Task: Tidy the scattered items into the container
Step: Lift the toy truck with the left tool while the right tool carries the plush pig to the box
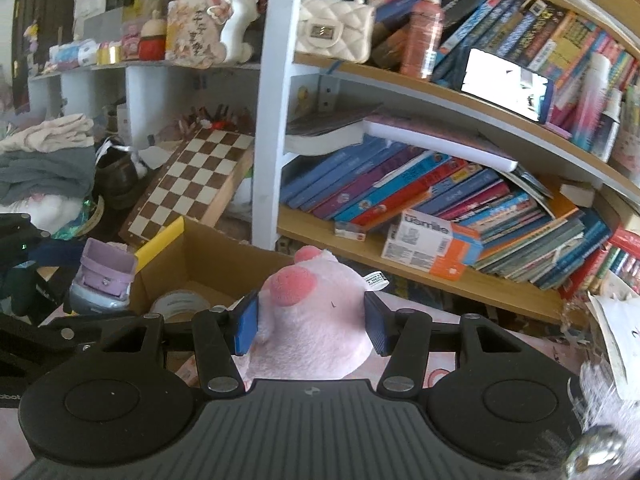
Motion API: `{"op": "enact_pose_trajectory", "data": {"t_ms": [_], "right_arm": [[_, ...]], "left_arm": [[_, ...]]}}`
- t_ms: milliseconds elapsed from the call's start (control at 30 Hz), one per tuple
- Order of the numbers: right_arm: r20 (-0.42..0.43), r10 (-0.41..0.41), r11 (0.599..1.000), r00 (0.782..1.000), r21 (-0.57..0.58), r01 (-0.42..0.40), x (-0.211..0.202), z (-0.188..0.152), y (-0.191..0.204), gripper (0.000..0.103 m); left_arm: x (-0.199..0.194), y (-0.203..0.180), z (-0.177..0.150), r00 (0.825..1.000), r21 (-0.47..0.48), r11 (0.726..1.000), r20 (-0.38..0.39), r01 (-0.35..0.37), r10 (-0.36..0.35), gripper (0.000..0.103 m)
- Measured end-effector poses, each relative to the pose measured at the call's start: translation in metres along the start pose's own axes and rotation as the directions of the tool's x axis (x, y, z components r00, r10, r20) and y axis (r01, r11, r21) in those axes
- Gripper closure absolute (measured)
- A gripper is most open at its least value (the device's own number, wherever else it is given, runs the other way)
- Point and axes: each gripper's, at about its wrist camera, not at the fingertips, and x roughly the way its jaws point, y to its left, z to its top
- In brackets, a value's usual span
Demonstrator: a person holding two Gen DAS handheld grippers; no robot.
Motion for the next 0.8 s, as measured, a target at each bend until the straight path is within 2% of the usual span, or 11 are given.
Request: {"op": "enact_pose_trajectory", "data": {"t_ms": [533, 800], "right_arm": [[-0.091, 0.038, 0.998, 0.995, -0.043, -0.042, 0.057, -0.001, 0.006, 0.052], [-0.105, 0.048, 0.991, 0.993, -0.121, -0.061, 0.082, 0.0, 0.015, 0.052]], "left_arm": [[0.045, 0.008, -0.012, 0.994, -0.032, 0.999, -0.101, 0.035, -0.038, 0.041], [0.066, 0.007, -0.019, 0.986, -0.027, 0.998, -0.155, 0.052, -0.056, 0.041]]}}
